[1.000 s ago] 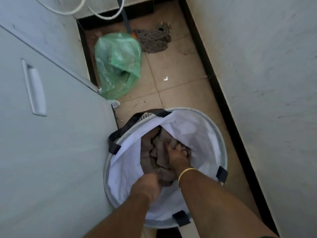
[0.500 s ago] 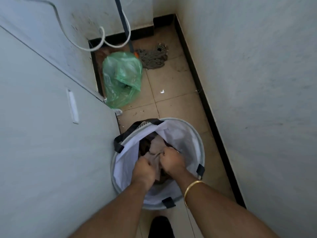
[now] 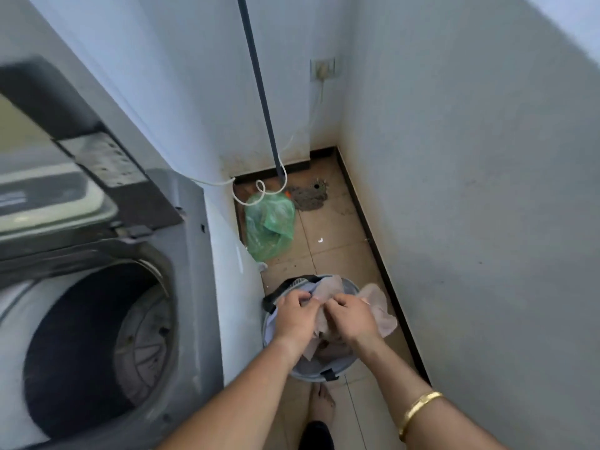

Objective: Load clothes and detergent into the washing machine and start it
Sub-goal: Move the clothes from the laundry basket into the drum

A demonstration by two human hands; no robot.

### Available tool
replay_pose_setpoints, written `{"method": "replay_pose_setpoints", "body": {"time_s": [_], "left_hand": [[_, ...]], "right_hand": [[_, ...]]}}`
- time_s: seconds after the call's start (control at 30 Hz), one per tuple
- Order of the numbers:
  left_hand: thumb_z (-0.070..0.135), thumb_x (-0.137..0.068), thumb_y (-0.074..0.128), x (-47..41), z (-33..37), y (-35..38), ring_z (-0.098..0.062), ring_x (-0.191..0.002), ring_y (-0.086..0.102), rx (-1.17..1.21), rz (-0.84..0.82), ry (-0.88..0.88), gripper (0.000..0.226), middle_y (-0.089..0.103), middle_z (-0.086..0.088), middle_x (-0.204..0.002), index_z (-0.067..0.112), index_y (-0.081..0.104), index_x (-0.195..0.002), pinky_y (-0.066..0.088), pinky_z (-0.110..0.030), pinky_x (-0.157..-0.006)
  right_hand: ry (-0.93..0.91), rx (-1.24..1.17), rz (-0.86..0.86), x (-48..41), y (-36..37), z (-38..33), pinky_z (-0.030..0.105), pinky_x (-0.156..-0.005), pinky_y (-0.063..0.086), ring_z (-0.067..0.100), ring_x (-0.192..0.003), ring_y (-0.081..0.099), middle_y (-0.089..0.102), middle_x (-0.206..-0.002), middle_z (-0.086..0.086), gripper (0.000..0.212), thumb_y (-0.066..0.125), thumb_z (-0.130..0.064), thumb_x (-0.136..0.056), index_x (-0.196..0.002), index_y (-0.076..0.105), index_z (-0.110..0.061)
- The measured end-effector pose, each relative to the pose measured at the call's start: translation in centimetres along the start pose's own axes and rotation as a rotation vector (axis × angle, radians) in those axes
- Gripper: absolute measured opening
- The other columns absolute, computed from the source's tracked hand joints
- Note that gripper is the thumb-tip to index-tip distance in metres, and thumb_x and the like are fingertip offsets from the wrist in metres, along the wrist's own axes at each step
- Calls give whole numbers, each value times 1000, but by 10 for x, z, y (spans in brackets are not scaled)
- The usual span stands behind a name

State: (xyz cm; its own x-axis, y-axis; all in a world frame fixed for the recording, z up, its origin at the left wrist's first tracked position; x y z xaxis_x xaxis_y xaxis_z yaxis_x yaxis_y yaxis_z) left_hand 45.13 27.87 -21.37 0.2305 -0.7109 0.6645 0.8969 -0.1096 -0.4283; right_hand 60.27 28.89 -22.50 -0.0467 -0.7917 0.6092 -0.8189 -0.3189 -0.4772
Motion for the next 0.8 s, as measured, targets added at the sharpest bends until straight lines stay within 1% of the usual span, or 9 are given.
{"method": "replay_pose_setpoints", "body": {"time_s": [0.1,0.2,0.33,0.4,0.47,0.53,0.63,0.73,0.8], "left_hand": [[54,-97,68,27,6,-18,-27,-113,68,-1,17,0,30,66,-7,-127,25,71,-107,59,-43,-106],[80,-74,53,26,1,-31,-30,-108,74,-31,-20,2,57,75,-11,-116,32,71,-100,61,-50,-104],[70,-99,69,81,53,-80,-22,-129,58,-25,-72,125,43,53,-4,-130,39,72,-127,48,-32,-117],[86,-83,74,102,66,-102,-18,-135,50,28,-73,193,62,45,0,-128,48,71,-132,44,-31,-124],[104,-53,76,125,80,-128,-13,-138,53,136,-67,277,93,44,3,-133,55,70,-131,45,-33,-128],[90,-49,93,148,93,-142,-16,-141,63,358,-220,328,100,54,1,-149,54,66,-139,51,-34,-123],[33,-67,107,180,109,-163,-30,-130,76,753,-461,348,98,74,-20,-146,21,61,-153,65,-40,-105],[2,-76,98,204,127,-194,-33,-113,81,872,-405,432,81,78,-27,-130,7,60,-147,68,-41,-91],[-10,-82,91,220,131,-229,-32,-113,80,797,-250,535,72,79,-25,-125,5,56,-143,68,-42,-92]], "right_hand": [[-50,16,-48,26,-13,-24,39,-81,39,20,-77,53,61,-57,-16,39,55,-22,-97,-58,57,-23],[-126,-63,-30,47,-31,-52,45,-77,41,17,-70,47,53,-56,-7,37,51,-34,-86,-65,51,-4],[-177,-330,-96,92,-60,-108,40,-70,37,18,-71,47,52,-67,2,25,59,-36,-81,-63,56,-19],[-183,-553,-204,121,-69,-138,47,-79,47,28,-81,59,66,-82,17,30,63,-34,-85,-78,68,-5],[-167,-750,-328,150,-76,-171,50,-95,55,37,-97,71,74,-107,32,41,57,-25,-97,-103,73,11],[-118,-929,-470,173,-77,-198,48,-96,57,38,-98,73,73,-110,33,38,53,-23,-101,-107,74,9],[-80,-1082,-658,205,-71,-240,44,-93,60,32,-94,73,72,-97,23,41,54,-33,-101,-96,77,0],[-195,-1130,-661,220,-68,-273,55,-114,47,42,-116,63,65,-112,29,42,60,-37,-103,-117,69,2],[-397,-1050,-539,227,-65,-298,55,-104,50,40,-110,60,59,-112,26,31,72,-31,-97,-115,62,-7]]}}
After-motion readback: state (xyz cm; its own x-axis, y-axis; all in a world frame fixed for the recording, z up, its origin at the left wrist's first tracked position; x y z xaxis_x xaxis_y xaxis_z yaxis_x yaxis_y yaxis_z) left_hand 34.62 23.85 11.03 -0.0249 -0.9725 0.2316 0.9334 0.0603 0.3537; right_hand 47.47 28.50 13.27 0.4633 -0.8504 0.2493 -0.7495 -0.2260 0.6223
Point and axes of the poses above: each hand's wrist, its own x-axis away from the middle knuckle, its own y-axis out of the palm, z = x × y, the point moved 5 cm from there along -x, towards the middle knuckle
